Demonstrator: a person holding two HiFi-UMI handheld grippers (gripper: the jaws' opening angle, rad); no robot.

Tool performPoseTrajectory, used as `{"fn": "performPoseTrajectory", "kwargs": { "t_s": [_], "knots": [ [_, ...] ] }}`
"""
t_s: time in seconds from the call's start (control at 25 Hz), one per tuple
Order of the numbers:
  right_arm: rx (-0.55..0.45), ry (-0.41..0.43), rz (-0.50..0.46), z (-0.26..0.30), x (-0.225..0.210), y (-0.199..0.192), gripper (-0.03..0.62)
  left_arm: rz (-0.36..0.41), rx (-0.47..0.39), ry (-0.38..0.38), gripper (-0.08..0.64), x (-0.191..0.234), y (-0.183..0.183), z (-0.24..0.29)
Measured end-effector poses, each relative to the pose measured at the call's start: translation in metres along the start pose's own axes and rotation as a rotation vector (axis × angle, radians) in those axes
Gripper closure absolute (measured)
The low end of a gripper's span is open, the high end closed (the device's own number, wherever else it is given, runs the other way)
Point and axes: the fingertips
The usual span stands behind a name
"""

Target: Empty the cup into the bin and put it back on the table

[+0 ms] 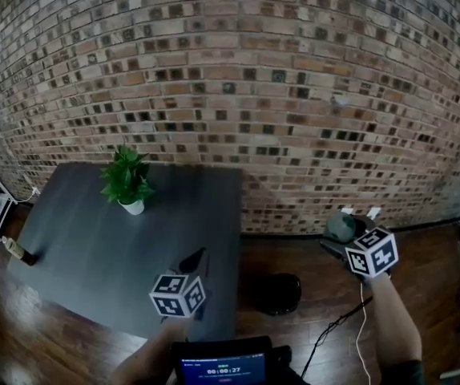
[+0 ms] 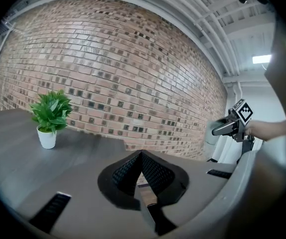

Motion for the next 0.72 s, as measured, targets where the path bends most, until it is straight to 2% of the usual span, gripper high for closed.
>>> {"fn": "performPoseTrajectory", "kwargs": {
  "t_s": [0.4, 0.72],
  "knots": [
    [-0.050, 0.049, -0.013, 0.001, 0.017, 0.027, 0.201, -0.031, -0.055, 0.047, 0.557, 0.019, 0.012, -0.031],
    [-0.088, 0.151, -0.067, 0.008, 0.060, 0.059, 0.201, -0.014, -0.097, 0.105, 0.557, 0.038, 0.025, -0.069]
  ]
}}
Point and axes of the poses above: the fingertips, and each gripper's own axes: z forward along the fingers, x to its left, y out of its top, and after that the axes turned 8 degrees about x, right-handed
